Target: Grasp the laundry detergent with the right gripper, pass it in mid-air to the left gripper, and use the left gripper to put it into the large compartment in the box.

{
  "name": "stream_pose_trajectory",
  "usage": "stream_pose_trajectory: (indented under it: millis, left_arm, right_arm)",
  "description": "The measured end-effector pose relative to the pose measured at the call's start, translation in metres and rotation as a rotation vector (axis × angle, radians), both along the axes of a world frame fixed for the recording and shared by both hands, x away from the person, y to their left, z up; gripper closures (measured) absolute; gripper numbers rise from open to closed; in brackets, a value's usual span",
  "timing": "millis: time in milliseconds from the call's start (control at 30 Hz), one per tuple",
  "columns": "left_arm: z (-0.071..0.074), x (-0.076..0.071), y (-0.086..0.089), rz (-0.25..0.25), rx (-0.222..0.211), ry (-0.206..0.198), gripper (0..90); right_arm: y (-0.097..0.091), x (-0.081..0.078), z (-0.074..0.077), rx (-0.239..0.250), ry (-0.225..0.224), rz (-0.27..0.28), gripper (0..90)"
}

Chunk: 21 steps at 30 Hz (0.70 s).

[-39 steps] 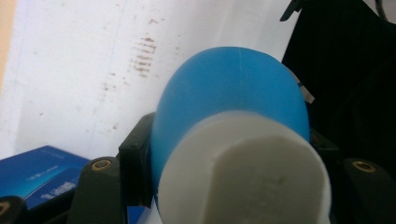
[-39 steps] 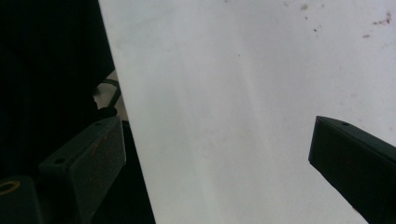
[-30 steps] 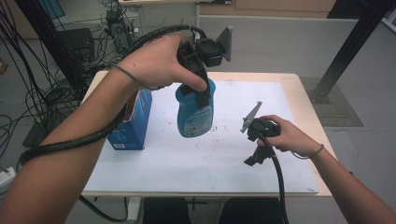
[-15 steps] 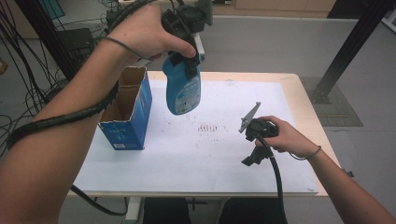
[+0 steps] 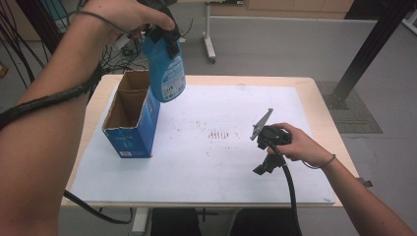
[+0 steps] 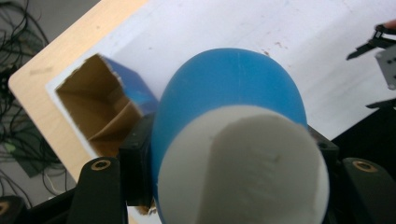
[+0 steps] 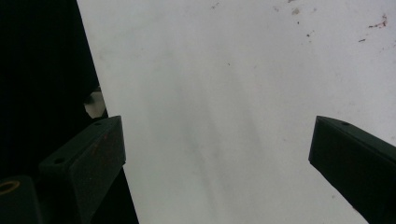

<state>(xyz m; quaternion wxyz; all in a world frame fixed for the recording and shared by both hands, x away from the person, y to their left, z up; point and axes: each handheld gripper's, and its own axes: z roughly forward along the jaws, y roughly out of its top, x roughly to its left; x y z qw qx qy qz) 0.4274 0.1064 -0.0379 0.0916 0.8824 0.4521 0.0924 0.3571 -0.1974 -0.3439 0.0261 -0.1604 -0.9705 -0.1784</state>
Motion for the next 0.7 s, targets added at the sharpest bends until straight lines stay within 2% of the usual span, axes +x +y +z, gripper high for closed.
stream_pose_trajectory:
  millis: [33,67,100,300,333,433,500,533,600,700]
  left_arm:
    - [0.000,0.000,0.000,0.000,0.000,0.000,37.4]
    - [0.002,0.004,0.010,0.033,-0.006,-0.001,37.4]
    - [0.002,0.004,0.010,0.033,-0.006,-0.001,37.4]
    - [0.002,0.014,0.035,0.132,-0.024,0.000,37.4]
    - [0.003,0.017,0.044,0.159,-0.032,0.001,37.4]
    - [0.004,0.019,0.050,0.183,-0.038,0.001,37.4]
    - [0.003,0.020,0.058,0.213,-0.011,-0.004,37.4]
    - [0.003,0.020,0.058,0.213,-0.011,-0.004,37.4]
    - [0.002,0.021,0.063,0.248,0.003,-0.010,37.4]
    - [-0.002,0.025,0.079,0.333,0.005,-0.010,37.4]
  right_arm:
    - [0.000,0.000,0.000,0.000,0.000,0.000,3.8]
    - [0.001,0.000,0.000,0.003,-0.006,0.003,3.8]
    - [0.001,0.000,0.000,0.003,-0.006,0.003,3.8]
    - [0.002,0.000,-0.001,0.002,-0.004,0.002,3.8]
    - [0.002,0.000,-0.001,0.007,-0.005,0.006,3.8]
    - [0.002,0.000,-0.002,0.004,-0.004,0.006,3.8]
    - [0.003,-0.001,-0.002,0.005,-0.007,0.007,3.8]
    - [0.003,-0.001,-0.002,0.006,-0.009,0.008,3.8]
    - [0.003,-0.001,-0.002,0.009,-0.009,0.010,3.8]
    - [0.005,-0.001,-0.002,0.006,-0.012,0.014,3.8]
